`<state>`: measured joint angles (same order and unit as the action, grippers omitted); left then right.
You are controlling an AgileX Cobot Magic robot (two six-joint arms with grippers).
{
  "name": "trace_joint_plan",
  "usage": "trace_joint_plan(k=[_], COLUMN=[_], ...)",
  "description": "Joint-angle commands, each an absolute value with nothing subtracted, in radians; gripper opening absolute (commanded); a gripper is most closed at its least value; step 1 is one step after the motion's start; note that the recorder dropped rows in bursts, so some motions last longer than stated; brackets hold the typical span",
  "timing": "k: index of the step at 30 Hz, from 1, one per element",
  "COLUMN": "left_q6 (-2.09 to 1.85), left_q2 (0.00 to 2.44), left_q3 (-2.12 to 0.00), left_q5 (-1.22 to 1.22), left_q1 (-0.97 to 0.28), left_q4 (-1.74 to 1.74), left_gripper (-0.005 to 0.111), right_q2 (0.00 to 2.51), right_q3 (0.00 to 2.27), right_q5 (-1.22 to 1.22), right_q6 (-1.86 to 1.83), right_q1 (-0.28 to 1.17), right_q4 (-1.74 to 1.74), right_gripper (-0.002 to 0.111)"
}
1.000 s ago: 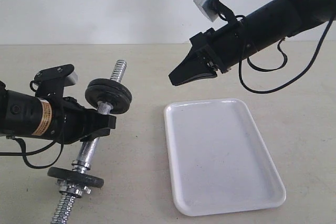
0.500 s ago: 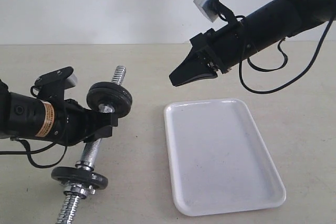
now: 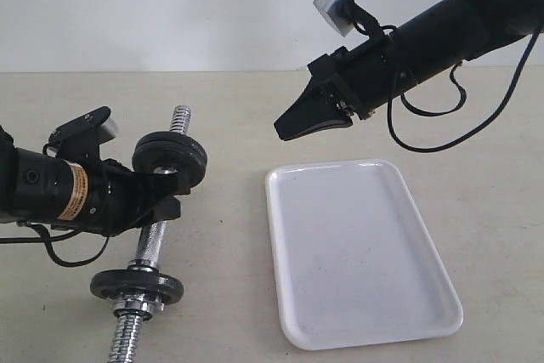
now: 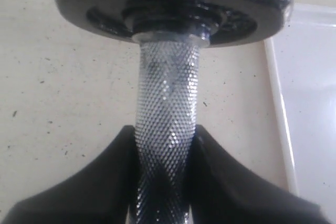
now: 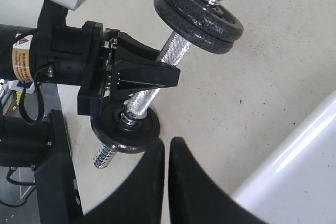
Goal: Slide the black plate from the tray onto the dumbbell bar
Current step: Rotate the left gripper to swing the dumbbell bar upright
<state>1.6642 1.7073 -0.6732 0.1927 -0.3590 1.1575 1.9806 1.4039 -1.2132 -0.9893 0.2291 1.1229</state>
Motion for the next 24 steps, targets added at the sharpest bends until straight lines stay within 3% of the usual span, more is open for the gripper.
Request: trace_joint_plan(k=[1,12,24], left_q6=[1.719,1.902,1.970], left_q2=[1.654,1.654,1.654], left_q3=[-0.721,-0.721,-0.723], left_q5=[0.478,0.511,0.578], left_q1=[-0.362,-0.362,-0.362], left_q4=[1.156,1.394,1.396], left_gripper=[0.004,0.004,0.004], right_q2=[1.966,1.966,1.966], right_q3=[1.408,1.408,1.408], right_q5=[-1.221,-1.221,-1.221], right_q6=[-0.994,-0.992,-0.992], right_q1=[0.229,0.229,0.229], right_q4=[1.115,1.103,1.088], right_gripper=[0.000,0.000,0.000])
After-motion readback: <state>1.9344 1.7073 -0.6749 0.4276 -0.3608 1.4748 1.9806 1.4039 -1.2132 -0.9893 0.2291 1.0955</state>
